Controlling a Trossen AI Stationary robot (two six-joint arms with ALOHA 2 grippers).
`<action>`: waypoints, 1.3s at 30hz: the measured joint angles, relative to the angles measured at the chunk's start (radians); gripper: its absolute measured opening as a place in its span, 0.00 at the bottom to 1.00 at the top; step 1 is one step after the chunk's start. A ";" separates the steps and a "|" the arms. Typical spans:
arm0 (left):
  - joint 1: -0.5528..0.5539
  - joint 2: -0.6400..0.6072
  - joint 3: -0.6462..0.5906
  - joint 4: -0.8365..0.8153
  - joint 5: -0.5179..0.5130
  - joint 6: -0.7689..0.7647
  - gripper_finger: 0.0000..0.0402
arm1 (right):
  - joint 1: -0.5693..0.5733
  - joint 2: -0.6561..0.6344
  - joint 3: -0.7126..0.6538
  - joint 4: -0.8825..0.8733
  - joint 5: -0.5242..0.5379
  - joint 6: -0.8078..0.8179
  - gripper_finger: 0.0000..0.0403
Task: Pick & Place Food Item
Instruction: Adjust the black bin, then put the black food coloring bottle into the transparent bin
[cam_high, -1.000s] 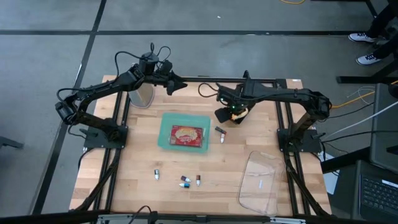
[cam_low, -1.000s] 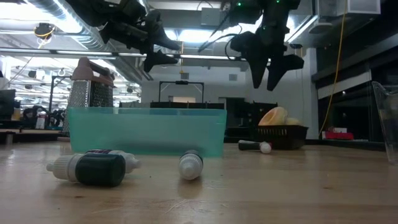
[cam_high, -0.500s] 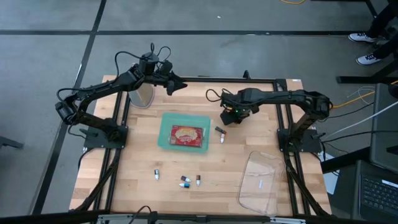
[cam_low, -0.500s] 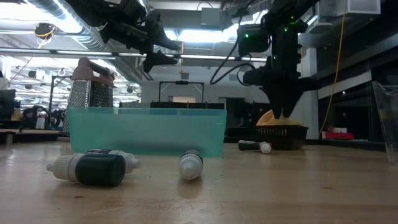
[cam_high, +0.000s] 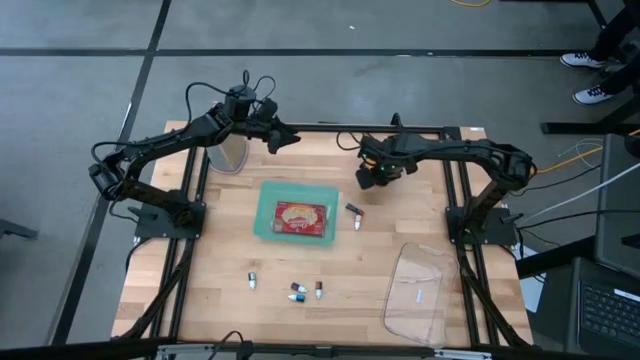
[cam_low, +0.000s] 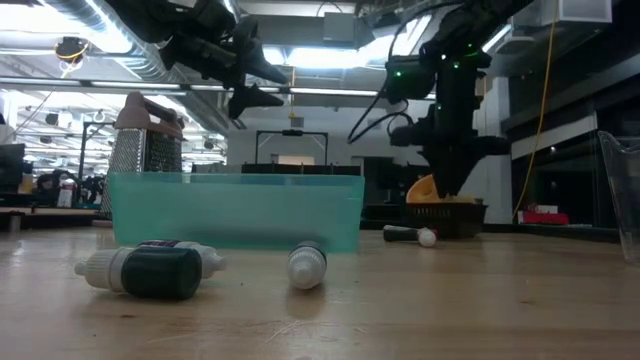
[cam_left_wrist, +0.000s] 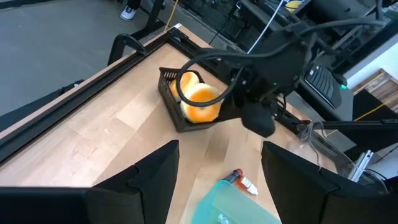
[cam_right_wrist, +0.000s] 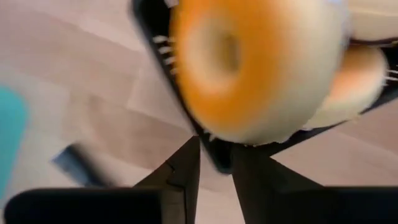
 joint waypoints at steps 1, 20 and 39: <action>0.000 0.000 0.000 -0.003 0.000 0.000 0.56 | 0.003 -0.001 0.008 -0.001 -0.014 -0.009 0.24; 0.000 0.000 0.000 -0.002 -0.036 0.011 0.56 | 0.020 -0.008 0.369 -0.204 0.149 -0.165 0.36; 0.000 0.000 0.000 0.008 -0.047 0.021 0.56 | -0.110 0.004 0.360 -0.266 0.040 -0.239 0.43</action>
